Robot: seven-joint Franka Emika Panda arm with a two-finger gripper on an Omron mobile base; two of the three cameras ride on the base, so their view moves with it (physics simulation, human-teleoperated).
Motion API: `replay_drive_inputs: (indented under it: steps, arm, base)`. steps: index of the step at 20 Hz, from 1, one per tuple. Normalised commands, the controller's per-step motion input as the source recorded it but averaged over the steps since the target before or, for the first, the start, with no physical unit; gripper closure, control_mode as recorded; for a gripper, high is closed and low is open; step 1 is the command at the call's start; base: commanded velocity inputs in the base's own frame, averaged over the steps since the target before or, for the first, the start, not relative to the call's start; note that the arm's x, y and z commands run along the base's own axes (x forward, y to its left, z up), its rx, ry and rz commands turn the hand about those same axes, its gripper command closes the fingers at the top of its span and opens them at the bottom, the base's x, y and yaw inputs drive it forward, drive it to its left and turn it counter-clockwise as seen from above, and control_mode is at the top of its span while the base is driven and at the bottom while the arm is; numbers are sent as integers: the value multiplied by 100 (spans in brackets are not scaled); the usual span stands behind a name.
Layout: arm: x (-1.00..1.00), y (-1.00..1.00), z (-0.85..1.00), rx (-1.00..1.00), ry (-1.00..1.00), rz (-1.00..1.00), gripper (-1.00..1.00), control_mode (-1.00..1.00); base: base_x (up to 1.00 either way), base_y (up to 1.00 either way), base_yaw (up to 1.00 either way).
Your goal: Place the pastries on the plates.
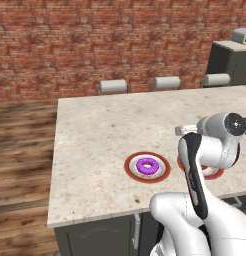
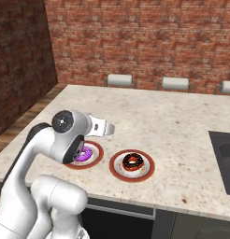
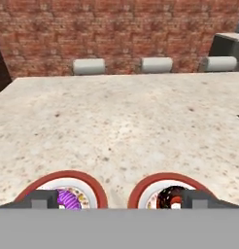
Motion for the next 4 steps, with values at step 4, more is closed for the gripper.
replay_drive_inputs:
  steps: [4]
  arm:
    - [0, 92, 26, -17, 0, 2, -100, -100]
  base:
    - [0, 0, 0]
